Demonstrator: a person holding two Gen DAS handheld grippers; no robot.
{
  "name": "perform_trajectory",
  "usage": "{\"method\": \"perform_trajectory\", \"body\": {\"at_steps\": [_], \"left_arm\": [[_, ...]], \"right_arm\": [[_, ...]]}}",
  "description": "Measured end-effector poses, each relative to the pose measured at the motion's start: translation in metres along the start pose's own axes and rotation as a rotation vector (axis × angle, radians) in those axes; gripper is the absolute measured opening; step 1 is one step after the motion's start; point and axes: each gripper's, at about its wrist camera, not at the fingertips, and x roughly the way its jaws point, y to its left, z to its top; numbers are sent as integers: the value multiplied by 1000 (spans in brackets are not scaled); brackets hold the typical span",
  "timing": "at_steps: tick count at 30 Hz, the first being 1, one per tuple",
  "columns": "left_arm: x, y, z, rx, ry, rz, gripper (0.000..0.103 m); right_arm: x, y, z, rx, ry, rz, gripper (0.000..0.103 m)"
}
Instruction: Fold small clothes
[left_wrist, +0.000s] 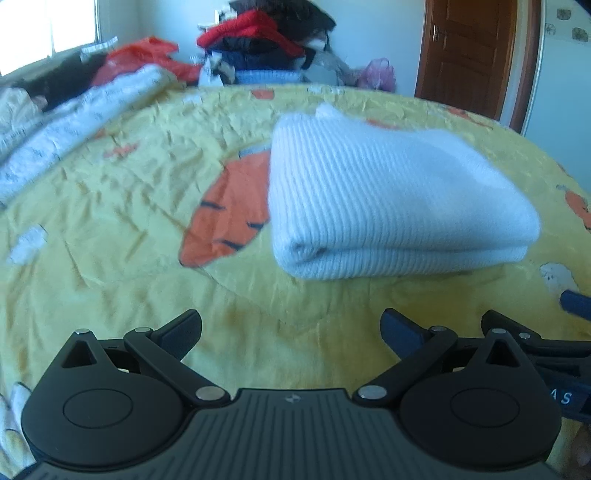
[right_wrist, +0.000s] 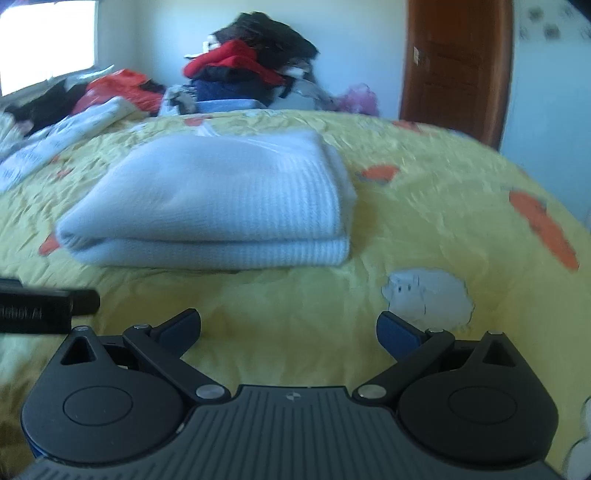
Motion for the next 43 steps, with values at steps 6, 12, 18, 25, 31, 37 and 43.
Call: {"method": "perform_trajectory", "body": {"at_steps": [6,12,18,25,31,37,43], "left_arm": [[-16,-1,2,15,-47,-1,103],[-17,4,3,-15,-41,-11,103],[-17,5,3,-17,-44,-14,103],[-18,4,3,-16,-42,-26,103],[-21,4,1,-19,-61,-27,103],[-20,14,-1,-66,-54,-1,103],[-24,21,1,-58,-76,3,103]], "right_arm": [[-17,6,6,-51,-66,-10,102],[-12,-5,5,4,-33,-9,102],[-11,-7,4,26,-30,-12,102],[-11,-8,2,26,-27,-11,102],[-11,-9,3,31,-25,-9,102],[-12,-9,2,37,-27,-9,102],[-11,-16,8,61,-35,2,102]]}}
